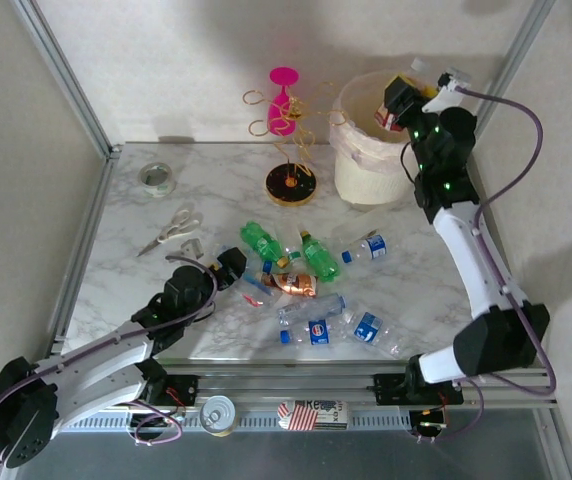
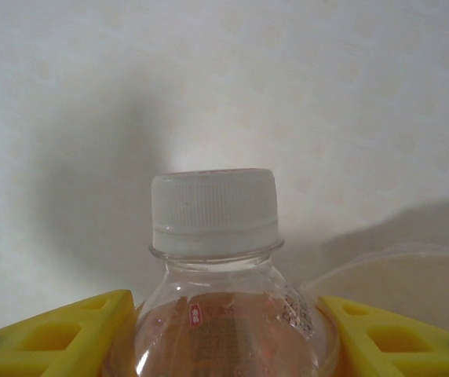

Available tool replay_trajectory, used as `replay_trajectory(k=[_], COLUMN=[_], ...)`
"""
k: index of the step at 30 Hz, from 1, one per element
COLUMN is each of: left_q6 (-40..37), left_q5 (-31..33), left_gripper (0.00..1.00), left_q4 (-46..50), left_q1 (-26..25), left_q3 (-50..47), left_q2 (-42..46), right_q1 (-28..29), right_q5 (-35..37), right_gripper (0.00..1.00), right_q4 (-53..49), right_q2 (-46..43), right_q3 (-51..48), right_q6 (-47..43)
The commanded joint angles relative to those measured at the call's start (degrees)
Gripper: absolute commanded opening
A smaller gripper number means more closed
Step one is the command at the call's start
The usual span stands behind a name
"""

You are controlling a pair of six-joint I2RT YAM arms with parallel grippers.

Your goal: Put the plastic bottles in the bin

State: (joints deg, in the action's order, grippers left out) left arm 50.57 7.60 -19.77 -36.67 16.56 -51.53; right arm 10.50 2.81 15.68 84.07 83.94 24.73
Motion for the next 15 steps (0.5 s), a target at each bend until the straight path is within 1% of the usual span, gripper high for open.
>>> replay_trajectory(k=[1, 6, 12, 15], left_q6=[-0.9, -0.6, -0.3, -0.5], left_q5=[2.0, 2.9, 3.0, 3.0], left_gripper=[0.99, 1.00, 1.00, 1.00], left_q4=[3.4, 5.2, 6.2, 6.8], left_q1=[0.2, 0.3, 0.4, 0.5], left_q3=[-0.9, -1.7, -1.4, -0.9], left_q2=[2.4, 5.5, 7.5, 7.8], right_q1=[-2.0, -2.7, -2.9, -2.9], right_q5=[-0.8, -1.3, -3.0, -2.7], right_gripper=[0.42, 0.44, 0.49, 0.58], right_q4=[1.4, -5.0, -8.8, -11.7], right_q2=[5.1, 13.1, 17.7, 19.8], right_q3=[5.6, 12.2, 15.4, 18.7], right_q6=[1.9, 1.7, 2.8, 2.2])
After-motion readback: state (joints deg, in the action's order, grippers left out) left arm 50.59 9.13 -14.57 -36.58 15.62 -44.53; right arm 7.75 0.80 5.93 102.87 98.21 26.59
